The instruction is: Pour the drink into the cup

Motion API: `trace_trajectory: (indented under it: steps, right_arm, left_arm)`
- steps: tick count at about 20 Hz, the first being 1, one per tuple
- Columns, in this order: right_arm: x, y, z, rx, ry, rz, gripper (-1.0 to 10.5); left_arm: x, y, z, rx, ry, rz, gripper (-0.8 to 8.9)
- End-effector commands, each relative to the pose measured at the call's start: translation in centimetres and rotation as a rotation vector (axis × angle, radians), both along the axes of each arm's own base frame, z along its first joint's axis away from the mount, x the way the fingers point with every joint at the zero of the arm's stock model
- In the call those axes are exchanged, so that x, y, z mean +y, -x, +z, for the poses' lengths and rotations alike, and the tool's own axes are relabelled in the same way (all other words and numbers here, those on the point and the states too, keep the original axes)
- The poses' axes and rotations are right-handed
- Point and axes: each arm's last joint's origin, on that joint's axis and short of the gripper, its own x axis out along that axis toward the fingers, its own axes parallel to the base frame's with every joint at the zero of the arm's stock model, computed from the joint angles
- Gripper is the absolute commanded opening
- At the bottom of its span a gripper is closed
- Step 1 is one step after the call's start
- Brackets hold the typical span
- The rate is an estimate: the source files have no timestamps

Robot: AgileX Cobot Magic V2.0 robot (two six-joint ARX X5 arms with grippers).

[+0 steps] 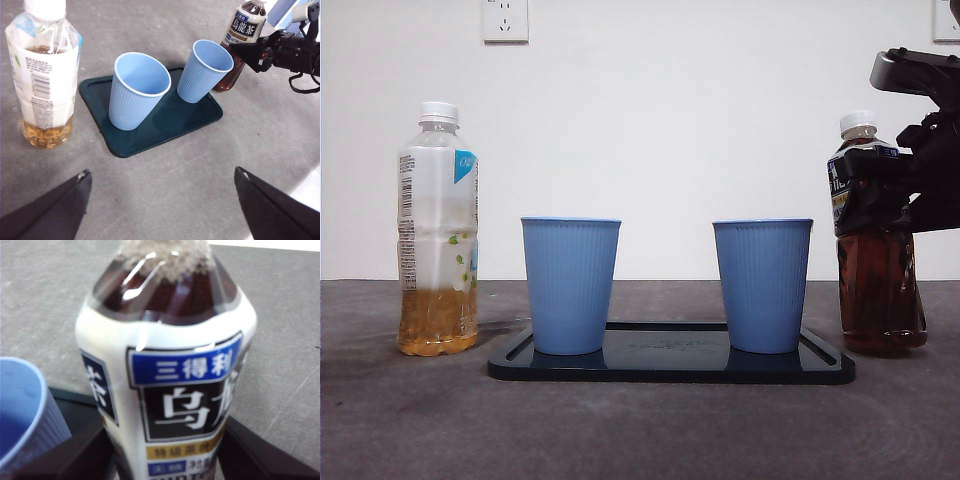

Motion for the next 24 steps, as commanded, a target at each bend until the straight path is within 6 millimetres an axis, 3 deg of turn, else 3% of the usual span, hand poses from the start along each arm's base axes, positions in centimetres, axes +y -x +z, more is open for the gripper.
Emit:
trace_trajectory:
  steps: [1, 12, 15, 19, 24]
  right_arm:
    - [0.2, -0.3, 0.7, -0.035, 0.001, 0.01, 3.3]
    - [0.0, 0.4, 0.1, 0.072, 0.026, 0.009, 4.7]
    - [-0.1, 1.0, 0.6, 0.087, 0.026, 0.007, 4.8]
    - [-0.7, 3.3, 1.8, 0.167, 0.013, -0.011, 4.8]
    - [-1.4, 7.4, 4.0, 0.216, -0.08, -0.029, 4.8]
  left_arm:
    - [0.0, 0.0, 0.7, -0.032, -0.003, -0.011, 4.61]
    - [0.1, -0.1, 0.7, -0.045, -0.027, 0.023, 4.71]
    - [0.2, -0.2, 0.7, -0.073, -0.074, 0.064, 5.61]
    - [0.1, -1.2, 0.3, -0.106, -0.082, 0.071, 5.93]
    - [-0.1, -3.3, -3.2, -0.092, -0.091, 0.103, 5.97]
